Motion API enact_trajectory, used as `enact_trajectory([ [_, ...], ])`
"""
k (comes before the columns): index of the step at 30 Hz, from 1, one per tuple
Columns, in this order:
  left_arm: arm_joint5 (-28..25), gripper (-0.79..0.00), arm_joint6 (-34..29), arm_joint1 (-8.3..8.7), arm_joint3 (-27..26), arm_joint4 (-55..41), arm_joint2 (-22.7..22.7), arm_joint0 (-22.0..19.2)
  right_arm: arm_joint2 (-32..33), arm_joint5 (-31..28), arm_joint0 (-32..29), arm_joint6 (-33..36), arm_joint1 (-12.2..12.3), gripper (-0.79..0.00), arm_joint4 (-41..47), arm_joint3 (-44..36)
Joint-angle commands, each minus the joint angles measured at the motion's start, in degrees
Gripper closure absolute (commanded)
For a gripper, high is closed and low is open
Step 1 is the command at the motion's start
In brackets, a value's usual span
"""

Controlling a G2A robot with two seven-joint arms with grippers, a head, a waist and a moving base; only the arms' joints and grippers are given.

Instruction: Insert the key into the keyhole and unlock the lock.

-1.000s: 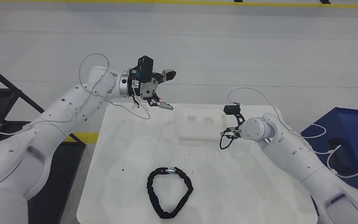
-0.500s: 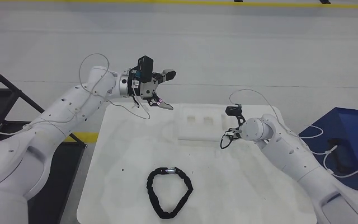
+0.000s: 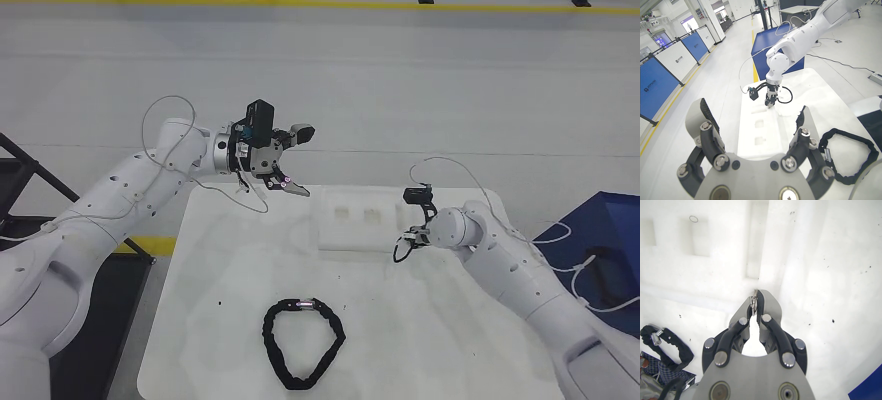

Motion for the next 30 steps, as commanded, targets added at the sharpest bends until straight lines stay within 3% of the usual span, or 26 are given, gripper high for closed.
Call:
enact_trajectory([
  [1, 0.0, -0.785, 0.01, 0.0, 0.0, 0.0, 0.0, 0.0, 0.72, 0.23, 0.17, 1.08, 0.18, 0.0, -0.36, -0.76],
  [12, 0.0, -0.785, 0.01, 0.0, 0.0, 0.0, 0.0, 0.0, 9.4, -2.33, -1.93, 5.37, 3.08, 0.0, 2.41, -8.04],
  [24, 0.0, -0.785, 0.01, 0.0, 0.0, 0.0, 0.0, 0.0, 26.85, -9.56, -11.95, 8.92, 7.72, 0.0, 16.73, -24.01],
  [30, 0.0, -0.785, 0.01, 0.0, 0.0, 0.0, 0.0, 0.0, 34.59, -10.77, -17.24, 12.02, 9.71, 0.0, 19.84, -33.72],
])
